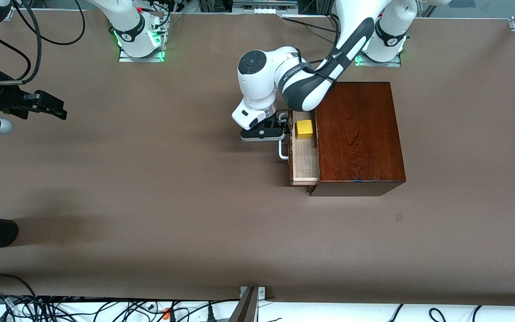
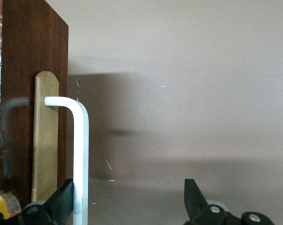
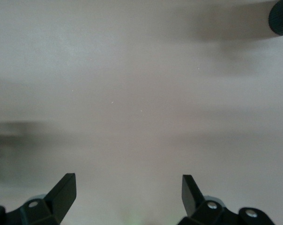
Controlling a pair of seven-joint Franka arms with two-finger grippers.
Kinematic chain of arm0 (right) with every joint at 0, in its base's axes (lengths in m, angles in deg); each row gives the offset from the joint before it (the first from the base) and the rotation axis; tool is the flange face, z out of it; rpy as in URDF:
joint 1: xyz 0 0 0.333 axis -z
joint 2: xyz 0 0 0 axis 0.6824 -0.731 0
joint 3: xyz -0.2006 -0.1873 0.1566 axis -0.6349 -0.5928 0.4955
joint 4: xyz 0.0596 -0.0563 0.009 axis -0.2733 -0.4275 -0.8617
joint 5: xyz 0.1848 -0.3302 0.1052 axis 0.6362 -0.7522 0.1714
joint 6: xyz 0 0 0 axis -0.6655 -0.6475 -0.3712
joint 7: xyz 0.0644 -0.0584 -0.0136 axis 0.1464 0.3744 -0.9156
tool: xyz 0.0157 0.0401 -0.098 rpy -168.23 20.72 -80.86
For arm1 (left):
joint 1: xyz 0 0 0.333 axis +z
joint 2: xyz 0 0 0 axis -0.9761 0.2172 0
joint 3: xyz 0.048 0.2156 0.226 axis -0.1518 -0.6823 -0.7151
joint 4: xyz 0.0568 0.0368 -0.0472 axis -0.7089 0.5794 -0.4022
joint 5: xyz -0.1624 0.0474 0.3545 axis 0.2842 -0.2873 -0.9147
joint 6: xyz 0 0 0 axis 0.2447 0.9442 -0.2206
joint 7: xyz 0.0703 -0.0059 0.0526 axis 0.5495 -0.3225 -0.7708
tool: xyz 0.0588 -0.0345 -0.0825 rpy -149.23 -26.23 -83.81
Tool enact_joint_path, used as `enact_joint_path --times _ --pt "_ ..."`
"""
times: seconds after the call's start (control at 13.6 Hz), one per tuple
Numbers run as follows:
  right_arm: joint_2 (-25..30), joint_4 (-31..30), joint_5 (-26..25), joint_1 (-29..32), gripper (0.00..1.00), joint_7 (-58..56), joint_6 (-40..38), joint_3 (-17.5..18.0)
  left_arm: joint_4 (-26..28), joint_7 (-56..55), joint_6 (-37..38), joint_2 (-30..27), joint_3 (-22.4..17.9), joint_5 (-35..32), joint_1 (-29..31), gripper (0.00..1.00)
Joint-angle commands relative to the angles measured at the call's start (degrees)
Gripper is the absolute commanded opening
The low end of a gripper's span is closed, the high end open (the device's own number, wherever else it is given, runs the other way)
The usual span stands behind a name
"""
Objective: Open drawer, take yellow block, close drawer
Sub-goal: 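Pull the drawer handle outward with the left gripper to open it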
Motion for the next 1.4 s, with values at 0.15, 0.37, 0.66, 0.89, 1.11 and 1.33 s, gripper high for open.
enact_joint_path --times 0.15,0.37,0.66,0.89,1.11,1.33 --pt "0.15 0.29 -0.62 0.09 1.0 0.08 0.01 0.1 -4.03 -1.7 -2.14 2.7 0.38 -0.01 -1.71 1.0" --pt "0.15 0.29 -0.62 0.09 1.0 0.08 0.01 0.1 -4.03 -1.35 -1.96 1.9 0.38 0.6 -1.27 1.0" --pt "0.15 0.29 -0.62 0.09 1.0 0.08 0.01 0.1 -4.03 -1.0 5.22 -1.86 0.47 0.69 -1.09 1.0" --pt "0.15 0.29 -0.62 0.09 1.0 0.08 0.01 0.02 -4.12 1.19 10.68 -4.68 0.64 1.65 -1.09 1.0" --pt "0.15 0.29 -0.62 0.09 1.0 0.08 -0.26 0.1 -4.12 5.66 16.2 -6.44 0.56 4.81 -0.91 1.0" --pt "0.32 0.29 -0.54 0.01 1.0 -0.18 -0.7 0.28 -10.07 11.56 26.91 -6.71 0.47 7.28 -1.0 1.0"
